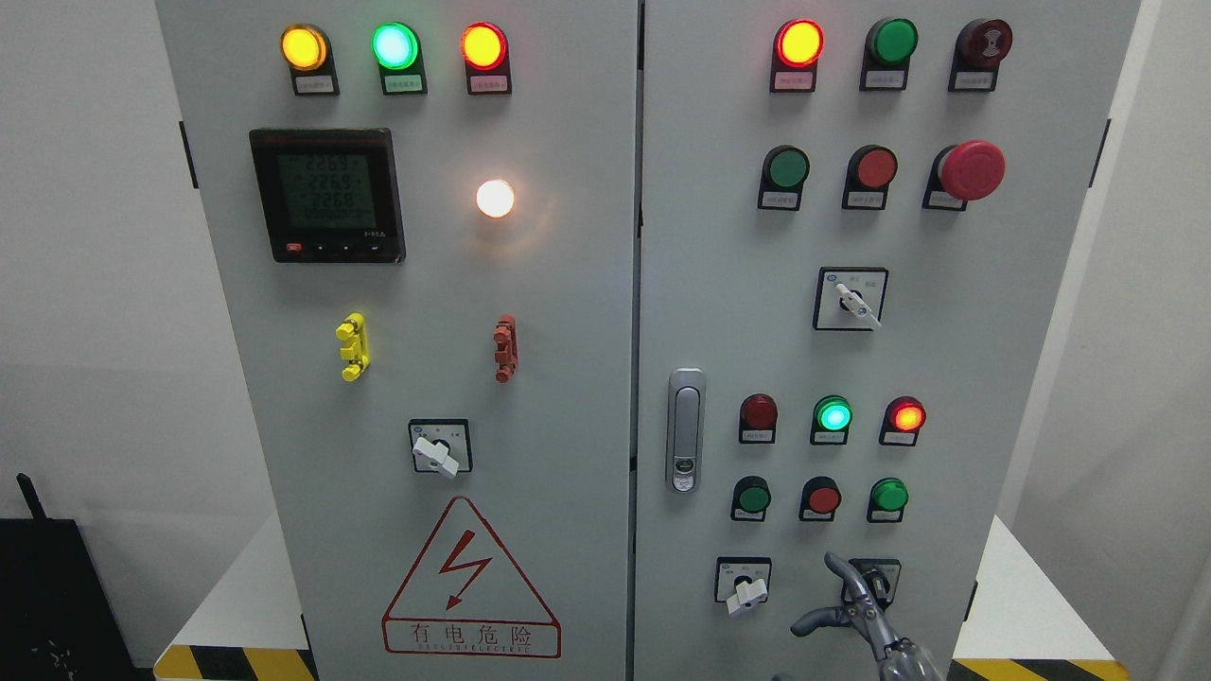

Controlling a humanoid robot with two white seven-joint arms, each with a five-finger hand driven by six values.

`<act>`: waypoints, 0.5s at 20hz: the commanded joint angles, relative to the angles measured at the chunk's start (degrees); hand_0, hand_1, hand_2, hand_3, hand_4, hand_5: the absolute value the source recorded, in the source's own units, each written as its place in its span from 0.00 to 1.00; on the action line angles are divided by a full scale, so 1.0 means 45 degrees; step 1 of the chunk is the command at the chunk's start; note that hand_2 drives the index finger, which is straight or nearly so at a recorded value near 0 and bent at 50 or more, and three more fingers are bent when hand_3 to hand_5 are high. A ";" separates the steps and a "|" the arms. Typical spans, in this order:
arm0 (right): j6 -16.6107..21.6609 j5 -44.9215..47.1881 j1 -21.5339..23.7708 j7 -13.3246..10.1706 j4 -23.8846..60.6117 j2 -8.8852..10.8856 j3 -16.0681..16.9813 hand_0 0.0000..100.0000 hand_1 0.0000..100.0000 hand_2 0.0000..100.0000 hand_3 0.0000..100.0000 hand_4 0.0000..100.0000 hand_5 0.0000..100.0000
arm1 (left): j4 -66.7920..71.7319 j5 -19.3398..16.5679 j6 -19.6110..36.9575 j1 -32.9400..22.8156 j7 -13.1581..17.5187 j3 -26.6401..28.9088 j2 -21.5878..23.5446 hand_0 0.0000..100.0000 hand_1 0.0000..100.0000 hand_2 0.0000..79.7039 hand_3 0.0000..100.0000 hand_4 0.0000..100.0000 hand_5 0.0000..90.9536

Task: Press green start button
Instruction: 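Raise the right hand toward the lower row of push buttons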

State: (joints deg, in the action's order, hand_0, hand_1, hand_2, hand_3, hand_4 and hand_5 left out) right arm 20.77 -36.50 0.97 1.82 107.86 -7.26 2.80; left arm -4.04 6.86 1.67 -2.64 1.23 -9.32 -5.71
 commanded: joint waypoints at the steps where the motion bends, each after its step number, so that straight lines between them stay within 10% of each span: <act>1: 0.0111 -0.1904 -0.0761 -0.0171 -0.0394 -0.0027 0.0862 0.42 0.31 0.00 0.61 0.60 0.55 | 0.0000 0.0000 0.0000 -0.0019 0.0000 0.0000 0.0000 0.12 0.56 0.00 0.00 0.00 0.00; 10: 0.0268 -0.4172 -0.1406 -0.0659 -0.0686 -0.0027 0.0745 0.47 0.32 0.00 0.61 0.61 0.58 | 0.0000 0.0000 0.0000 -0.0019 0.0000 0.0000 0.0000 0.12 0.56 0.00 0.00 0.00 0.00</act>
State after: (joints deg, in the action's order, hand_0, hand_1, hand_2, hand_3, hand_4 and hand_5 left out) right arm 21.91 -49.64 -3.51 -0.88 106.49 -7.34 5.04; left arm -4.04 6.86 1.67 -2.64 1.23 -9.32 -5.71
